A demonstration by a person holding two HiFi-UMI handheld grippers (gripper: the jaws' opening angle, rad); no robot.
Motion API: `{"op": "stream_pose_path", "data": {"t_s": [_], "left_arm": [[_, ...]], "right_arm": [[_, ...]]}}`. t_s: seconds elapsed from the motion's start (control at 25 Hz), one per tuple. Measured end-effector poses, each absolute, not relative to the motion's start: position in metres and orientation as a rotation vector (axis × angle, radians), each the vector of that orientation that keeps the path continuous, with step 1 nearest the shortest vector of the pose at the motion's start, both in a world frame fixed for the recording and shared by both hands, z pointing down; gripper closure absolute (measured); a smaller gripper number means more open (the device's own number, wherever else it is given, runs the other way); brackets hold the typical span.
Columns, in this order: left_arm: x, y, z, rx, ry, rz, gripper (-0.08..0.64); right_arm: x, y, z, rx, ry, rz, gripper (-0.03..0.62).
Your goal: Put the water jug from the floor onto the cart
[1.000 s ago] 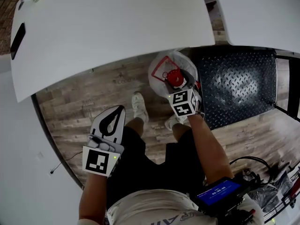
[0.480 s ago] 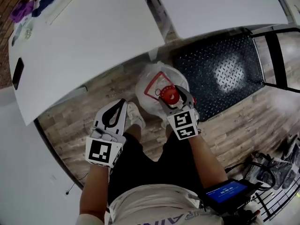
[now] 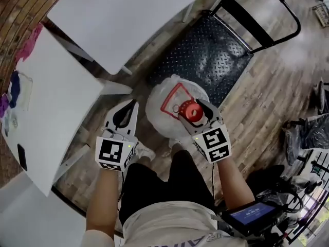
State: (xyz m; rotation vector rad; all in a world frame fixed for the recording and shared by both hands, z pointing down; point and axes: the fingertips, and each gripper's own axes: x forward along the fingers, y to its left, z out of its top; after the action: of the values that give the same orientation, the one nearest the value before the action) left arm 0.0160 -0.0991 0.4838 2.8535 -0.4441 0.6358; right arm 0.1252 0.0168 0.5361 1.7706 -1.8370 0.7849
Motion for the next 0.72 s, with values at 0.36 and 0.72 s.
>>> {"op": "stream_pose_path", "data": {"t_s": [0.36, 0.72], "left_arm": [[0.186, -0.071, 0.482, 2.963, -0.147, 0.64, 0.558], [0.345, -0.049, 0.521, 2.96, -0.007, 0.651, 0.558]], "right_arm": [[0.31, 0.06, 0.504, 2.062, -1.572, 0.759, 0.278], [0.47, 0.071, 0.542, 2.154, -1.433, 0.738, 0.278]]}}
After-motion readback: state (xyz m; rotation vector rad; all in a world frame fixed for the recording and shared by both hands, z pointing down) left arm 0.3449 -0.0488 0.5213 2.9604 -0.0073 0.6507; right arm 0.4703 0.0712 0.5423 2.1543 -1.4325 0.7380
